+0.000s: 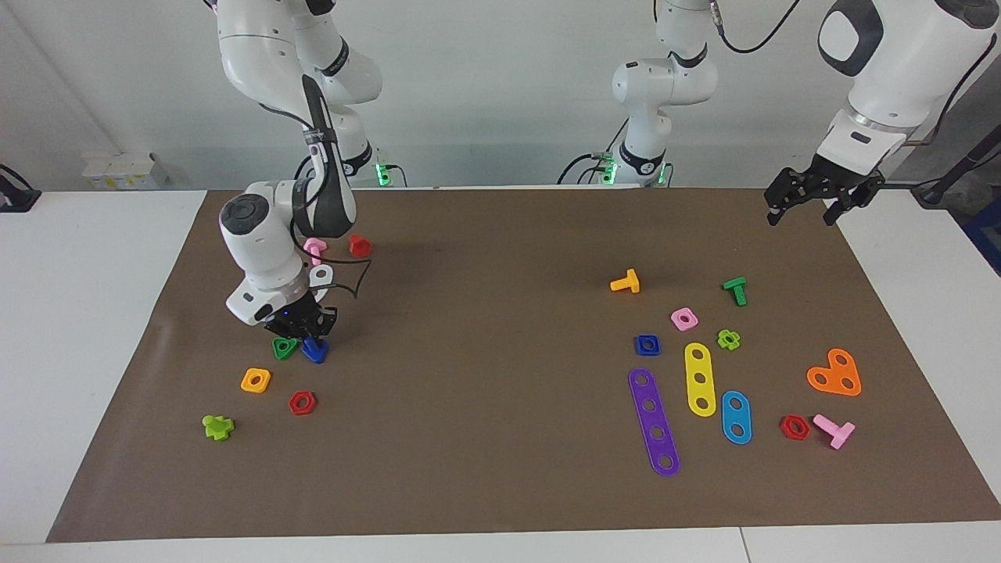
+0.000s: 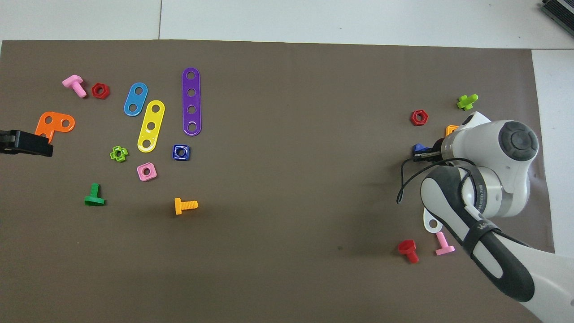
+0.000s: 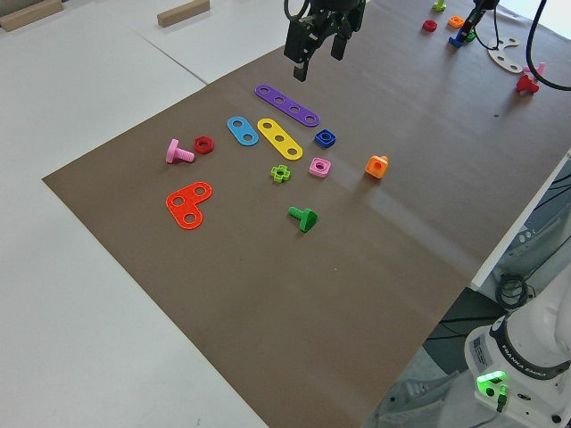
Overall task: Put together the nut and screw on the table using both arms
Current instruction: 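Close the right gripper on the blue nut and lift it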
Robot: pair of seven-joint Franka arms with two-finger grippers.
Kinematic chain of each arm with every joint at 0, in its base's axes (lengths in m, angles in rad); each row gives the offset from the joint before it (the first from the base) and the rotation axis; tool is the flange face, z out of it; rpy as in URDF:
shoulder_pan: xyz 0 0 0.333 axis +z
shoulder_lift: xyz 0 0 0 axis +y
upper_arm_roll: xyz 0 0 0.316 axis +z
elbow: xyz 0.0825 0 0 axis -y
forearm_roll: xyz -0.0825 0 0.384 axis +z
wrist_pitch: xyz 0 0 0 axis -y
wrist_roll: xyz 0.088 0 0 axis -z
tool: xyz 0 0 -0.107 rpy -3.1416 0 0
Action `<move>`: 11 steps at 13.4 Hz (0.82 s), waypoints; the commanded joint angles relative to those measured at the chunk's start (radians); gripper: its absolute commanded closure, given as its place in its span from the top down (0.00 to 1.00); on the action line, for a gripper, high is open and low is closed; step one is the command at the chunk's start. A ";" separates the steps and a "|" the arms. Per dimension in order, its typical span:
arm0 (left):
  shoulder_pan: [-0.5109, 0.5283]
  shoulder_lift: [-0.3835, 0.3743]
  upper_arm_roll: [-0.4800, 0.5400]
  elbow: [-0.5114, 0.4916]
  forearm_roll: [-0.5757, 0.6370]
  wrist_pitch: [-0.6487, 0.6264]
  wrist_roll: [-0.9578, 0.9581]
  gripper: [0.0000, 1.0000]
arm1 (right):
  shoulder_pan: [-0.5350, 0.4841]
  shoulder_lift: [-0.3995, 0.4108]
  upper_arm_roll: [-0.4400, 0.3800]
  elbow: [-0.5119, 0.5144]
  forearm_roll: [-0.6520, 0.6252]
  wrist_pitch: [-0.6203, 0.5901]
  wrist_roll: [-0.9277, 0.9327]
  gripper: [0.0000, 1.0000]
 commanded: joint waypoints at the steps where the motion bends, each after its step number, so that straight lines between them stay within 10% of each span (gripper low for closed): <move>1: -0.007 -0.025 0.004 -0.027 0.020 0.007 -0.011 1.00 | 0.017 -0.039 0.014 0.098 0.022 -0.128 0.099 0.00; 5: -0.007 -0.025 0.004 -0.027 0.020 0.007 -0.011 1.00 | 0.153 -0.021 0.017 0.312 0.021 -0.330 0.329 0.00; 11: -0.007 -0.025 0.004 -0.027 0.020 0.007 -0.011 1.00 | 0.441 0.116 0.017 0.459 0.004 -0.263 0.783 0.00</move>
